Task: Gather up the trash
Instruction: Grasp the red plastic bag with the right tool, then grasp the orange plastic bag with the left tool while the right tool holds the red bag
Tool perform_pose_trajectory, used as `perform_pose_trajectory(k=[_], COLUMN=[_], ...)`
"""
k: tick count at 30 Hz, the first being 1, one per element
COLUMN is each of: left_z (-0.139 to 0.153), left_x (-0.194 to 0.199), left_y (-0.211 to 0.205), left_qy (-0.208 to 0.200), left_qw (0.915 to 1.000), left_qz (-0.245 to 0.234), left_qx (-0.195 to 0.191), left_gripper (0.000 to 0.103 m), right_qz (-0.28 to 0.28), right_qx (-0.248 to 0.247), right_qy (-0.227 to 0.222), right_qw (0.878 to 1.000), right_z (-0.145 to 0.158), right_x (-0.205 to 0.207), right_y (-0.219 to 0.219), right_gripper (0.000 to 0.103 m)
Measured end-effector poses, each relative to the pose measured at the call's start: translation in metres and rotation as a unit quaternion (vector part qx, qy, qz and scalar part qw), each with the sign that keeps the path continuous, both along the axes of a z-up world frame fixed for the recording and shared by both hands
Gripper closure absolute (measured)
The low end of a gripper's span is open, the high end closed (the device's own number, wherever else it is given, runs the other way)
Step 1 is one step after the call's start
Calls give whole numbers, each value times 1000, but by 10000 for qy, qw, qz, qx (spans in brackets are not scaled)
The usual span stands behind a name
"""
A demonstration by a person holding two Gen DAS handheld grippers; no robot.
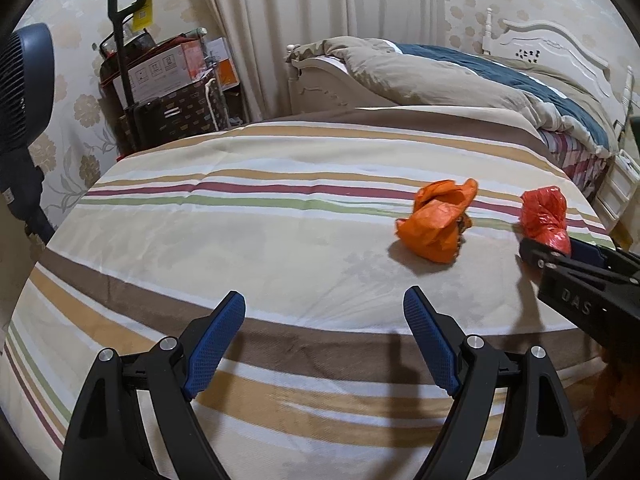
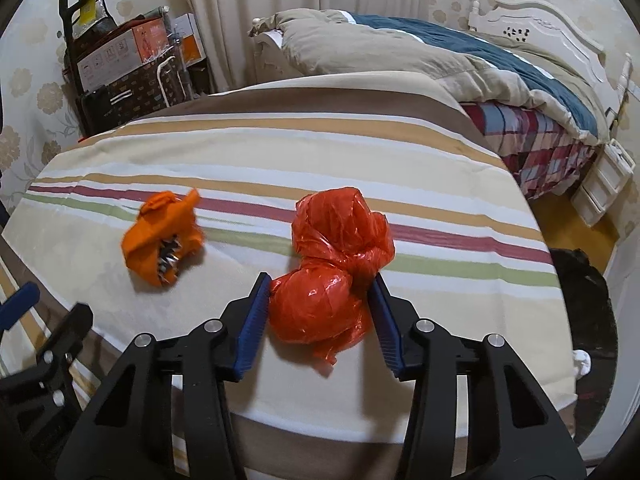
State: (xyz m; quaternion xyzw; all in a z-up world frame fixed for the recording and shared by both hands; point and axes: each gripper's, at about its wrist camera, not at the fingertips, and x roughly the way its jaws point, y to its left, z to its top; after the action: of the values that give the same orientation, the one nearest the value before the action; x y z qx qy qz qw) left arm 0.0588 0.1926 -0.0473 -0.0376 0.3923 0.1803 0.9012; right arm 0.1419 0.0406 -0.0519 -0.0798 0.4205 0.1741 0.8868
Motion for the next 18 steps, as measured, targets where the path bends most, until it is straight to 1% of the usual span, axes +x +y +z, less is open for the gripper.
perform_pose_trajectory(k=[1, 11, 18], left_z=[0, 1, -1], left_x=[1, 24, 44], left_y=[-2, -29, -45], left_qy=[-2, -1, 94], left_qw=[10000, 9994, 9986], left_qz=[-29, -354, -491], left_qx=[5, 24, 147], left_gripper=[22, 22, 21], right_qz=[-38, -291, -384], right_qx=[-32, -39, 137], right_qy=[-17, -37, 19], right_qw=[10000, 9996, 9992], right_z=[0, 1, 1], right_x=[-1, -2, -2], right_y=[-5, -51, -75], right_gripper=[61, 62, 62])
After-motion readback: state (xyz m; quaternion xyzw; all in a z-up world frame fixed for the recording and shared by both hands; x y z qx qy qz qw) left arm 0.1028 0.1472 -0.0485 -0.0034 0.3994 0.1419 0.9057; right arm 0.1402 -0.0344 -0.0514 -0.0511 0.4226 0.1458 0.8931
